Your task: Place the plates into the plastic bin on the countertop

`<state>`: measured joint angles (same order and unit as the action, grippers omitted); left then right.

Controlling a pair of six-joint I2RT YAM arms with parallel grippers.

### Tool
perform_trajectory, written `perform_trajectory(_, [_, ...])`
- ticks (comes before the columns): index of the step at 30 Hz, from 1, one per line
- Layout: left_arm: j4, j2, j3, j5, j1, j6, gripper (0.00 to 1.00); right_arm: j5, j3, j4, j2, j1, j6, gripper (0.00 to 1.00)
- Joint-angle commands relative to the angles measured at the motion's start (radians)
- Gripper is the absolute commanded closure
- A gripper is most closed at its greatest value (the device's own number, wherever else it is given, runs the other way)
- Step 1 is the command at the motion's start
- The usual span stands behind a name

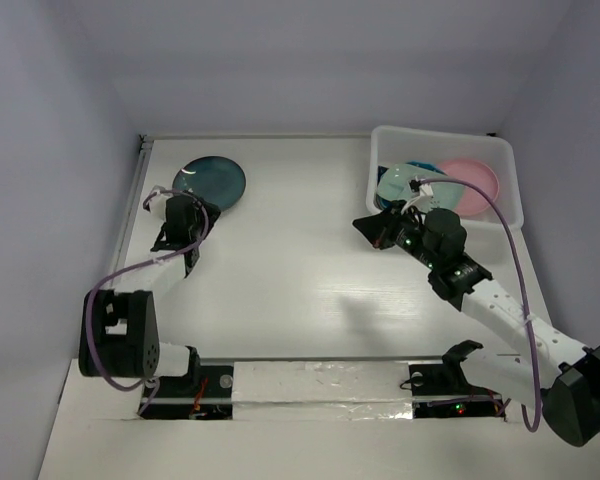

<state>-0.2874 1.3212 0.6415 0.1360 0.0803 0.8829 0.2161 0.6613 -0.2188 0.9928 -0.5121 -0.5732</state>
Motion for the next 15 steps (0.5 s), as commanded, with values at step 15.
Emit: perform_trajectory(15, [-0.133,0.423,0.227,-0.113,-0.181,0.140,0.41,0.072,0.052,-0.071,0.029,-0.031,0.015,0.96])
